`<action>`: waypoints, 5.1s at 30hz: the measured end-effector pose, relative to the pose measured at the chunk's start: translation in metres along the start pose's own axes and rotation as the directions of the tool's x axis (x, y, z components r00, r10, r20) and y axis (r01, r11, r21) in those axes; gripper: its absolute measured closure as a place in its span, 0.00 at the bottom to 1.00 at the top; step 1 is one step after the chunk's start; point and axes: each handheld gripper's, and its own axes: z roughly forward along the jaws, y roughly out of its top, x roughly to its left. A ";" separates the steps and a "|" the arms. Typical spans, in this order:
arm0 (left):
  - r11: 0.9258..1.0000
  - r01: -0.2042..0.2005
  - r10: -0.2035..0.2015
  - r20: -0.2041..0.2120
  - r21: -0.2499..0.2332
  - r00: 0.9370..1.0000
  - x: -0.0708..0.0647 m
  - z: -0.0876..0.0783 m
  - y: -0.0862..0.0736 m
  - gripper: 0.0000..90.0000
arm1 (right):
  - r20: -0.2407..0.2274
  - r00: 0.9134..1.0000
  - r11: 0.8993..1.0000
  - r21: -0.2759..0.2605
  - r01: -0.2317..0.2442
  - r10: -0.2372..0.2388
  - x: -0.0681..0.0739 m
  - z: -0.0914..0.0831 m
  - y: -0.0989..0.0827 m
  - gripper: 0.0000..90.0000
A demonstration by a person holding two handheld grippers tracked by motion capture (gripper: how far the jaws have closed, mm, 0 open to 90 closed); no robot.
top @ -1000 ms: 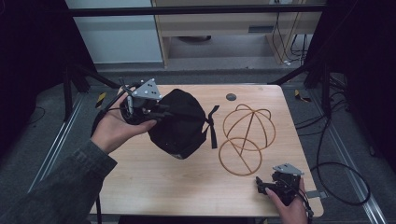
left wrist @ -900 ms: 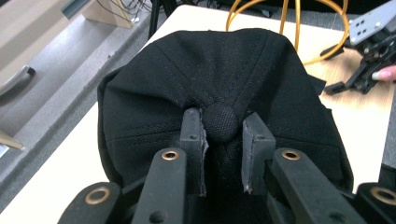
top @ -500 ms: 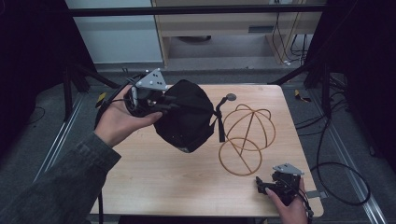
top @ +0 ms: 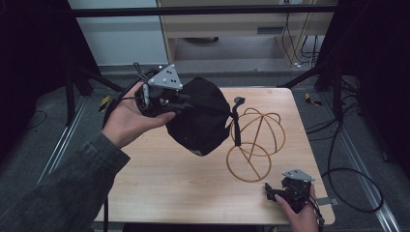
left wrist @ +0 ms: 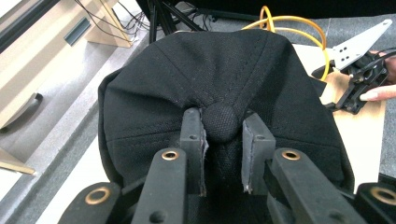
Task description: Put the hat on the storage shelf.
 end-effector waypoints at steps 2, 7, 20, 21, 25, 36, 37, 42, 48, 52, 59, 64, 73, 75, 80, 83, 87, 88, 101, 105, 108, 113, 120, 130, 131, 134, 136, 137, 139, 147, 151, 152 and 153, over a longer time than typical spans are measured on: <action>1.000 0.000 0.000 0.000 -0.003 1.000 0.000 -0.001 0.001 0.82 | 0.000 1.000 1.000 0.000 0.000 0.000 0.000 0.000 0.000 0.00; 1.000 0.005 -0.005 0.002 -0.005 1.000 -0.001 0.001 0.002 0.82 | 0.000 1.000 1.000 0.000 0.001 -0.001 0.000 0.000 0.000 0.00; 0.999 -0.023 0.023 0.024 -0.025 0.999 -0.011 0.013 0.022 0.82 | -0.002 1.000 1.000 0.001 -0.003 0.003 0.000 0.000 0.000 0.00; 0.999 -0.030 0.030 0.020 -0.024 0.999 -0.012 0.014 0.025 0.82 | -0.002 1.000 1.000 0.001 -0.003 0.003 0.000 0.000 0.000 0.00; 0.999 -0.043 0.044 0.013 -0.025 0.999 -0.013 0.016 0.038 0.82 | -0.002 1.000 1.000 0.000 -0.003 0.003 0.000 0.000 0.000 0.00; 0.998 -0.061 0.061 0.009 -0.023 0.998 -0.014 0.024 0.057 0.82 | -0.002 1.000 1.000 0.000 -0.003 0.003 0.000 0.000 0.000 0.00; 0.998 -0.064 0.064 0.006 -0.022 0.998 -0.014 0.024 0.059 0.82 | -0.002 1.000 1.000 0.000 -0.002 0.002 0.000 0.000 0.000 0.00; 0.997 -0.068 0.068 0.002 -0.037 0.998 -0.014 0.021 0.066 0.82 | -0.002 1.000 1.000 0.001 0.001 -0.001 0.000 0.000 0.000 0.00; 0.996 -0.072 0.072 0.000 -0.048 0.997 -0.015 0.020 0.073 0.82 | -0.002 1.000 1.000 0.001 0.000 0.000 0.000 0.000 0.000 0.00; 0.995 -0.083 0.084 0.008 -0.050 0.996 -0.019 0.024 0.080 0.82 | -0.002 1.000 1.000 0.001 0.000 0.000 0.000 0.000 0.000 0.00; 0.994 -0.095 0.097 0.027 -0.045 0.995 -0.023 0.037 0.091 0.82 | -0.002 1.000 1.000 0.001 0.001 -0.001 0.000 0.000 0.000 0.00; 0.994 -0.095 0.097 0.046 -0.045 0.994 -0.025 0.049 0.098 0.82 | -0.002 1.000 1.000 0.000 0.001 -0.001 0.000 0.000 0.000 0.00; 0.993 -0.110 0.113 0.070 -0.036 0.991 -0.031 0.067 0.108 0.82 | -0.003 1.000 1.000 0.001 -0.003 0.003 0.000 0.000 0.000 0.00; 0.993 -0.111 0.113 0.076 -0.034 0.991 -0.033 0.070 0.110 0.82 | -0.003 1.000 1.000 0.001 -0.004 0.004 0.000 0.001 0.000 0.00; 0.992 -0.120 0.122 0.080 -0.029 0.989 -0.037 0.075 0.112 0.82 | -0.004 1.000 1.000 0.000 -0.002 0.002 0.000 0.001 0.000 0.00; 0.992 -0.123 0.125 0.088 -0.034 0.988 -0.038 0.078 0.114 0.82 | -0.004 1.000 1.000 0.000 -0.002 0.002 0.000 0.001 0.000 0.00; 0.991 -0.126 0.129 0.090 -0.033 0.988 -0.040 0.081 0.115 0.82 | -0.004 1.000 1.000 0.000 -0.002 0.002 0.000 0.001 0.000 0.00; 0.991 -0.132 0.134 0.092 -0.028 0.987 -0.040 0.084 0.116 0.82 | -0.004 1.000 1.000 0.001 -0.002 0.002 0.000 0.001 0.000 0.00; 0.990 -0.138 0.138 0.111 -0.010 0.984 -0.046 0.104 0.119 0.82 | -0.004 1.000 1.000 0.000 -0.002 0.002 0.000 0.001 0.000 0.00; 0.989 -0.147 0.146 0.115 -0.003 0.983 -0.049 0.108 0.120 0.82 | -0.004 1.000 1.000 0.000 -0.002 0.002 0.000 0.001 0.000 0.00; 0.989 -0.147 0.146 0.117 -0.002 0.982 -0.049 0.110 0.120 0.82 | -0.004 1.000 1.000 0.001 -0.002 0.002 0.000 0.001 0.000 0.00; 0.989 -0.147 0.145 0.113 0.005 0.983 -0.048 0.113 0.119 0.82 | -0.004 1.000 1.000 0.000 -0.002 0.002 0.000 0.001 0.000 0.00; 0.989 -0.146 0.143 0.116 0.018 0.983 -0.049 0.120 0.116 0.82 | -0.004 1.000 1.000 0.001 -0.001 0.001 0.000 0.001 0.000 0.00; 0.990 -0.130 0.124 0.116 0.048 0.986 -0.045 0.133 0.109 0.82 | -0.003 1.000 1.000 0.001 -0.002 0.002 0.000 0.001 0.000 0.00; 0.991 -0.128 0.122 0.118 0.046 0.985 -0.045 0.134 0.108 0.82 | -0.003 1.000 1.000 0.001 -0.005 0.005 0.000 0.001 0.000 0.00; 0.991 -0.127 0.121 0.120 0.045 0.985 -0.045 0.136 0.107 0.82 | -0.002 1.000 1.000 -0.002 0.010 -0.010 -0.001 0.001 0.000 0.00; 0.990 -0.128 0.121 0.120 0.051 0.985 -0.045 0.137 0.107 0.82 | -0.001 1.000 1.000 -0.002 0.012 -0.012 -0.001 0.001 0.000 0.00; 0.990 -0.127 0.120 0.120 0.054 0.985 -0.044 0.138 0.106 0.82 | -0.001 1.000 1.000 -0.002 0.012 -0.012 -0.001 0.001 0.000 0.00; 0.991 -0.120 0.113 0.122 0.057 0.986 -0.044 0.140 0.105 0.82 | -0.003 1.000 1.000 -0.001 0.008 -0.008 -0.001 0.001 0.000 0.00; 0.989 -0.130 0.120 0.131 0.074 0.984 -0.046 0.147 0.105 0.82 | -0.003 1.000 1.000 -0.001 0.008 -0.008 -0.001 0.001 0.000 0.00; 0.987 -0.133 0.120 0.139 0.085 0.983 -0.048 0.152 0.103 0.81 | -0.002 1.000 1.000 -0.001 0.010 -0.010 -0.001 0.001 0.000 0.00; 0.988 -0.130 0.117 0.143 0.085 0.983 -0.048 0.153 0.102 0.82 | -0.001 1.000 1.000 -0.002 0.012 -0.012 -0.001 0.001 0.000 0.00; 0.988 -0.130 0.117 0.143 0.085 0.983 -0.049 0.154 0.101 0.82 | -0.001 1.000 1.000 -0.002 0.012 -0.012 -0.001 0.001 0.000 0.00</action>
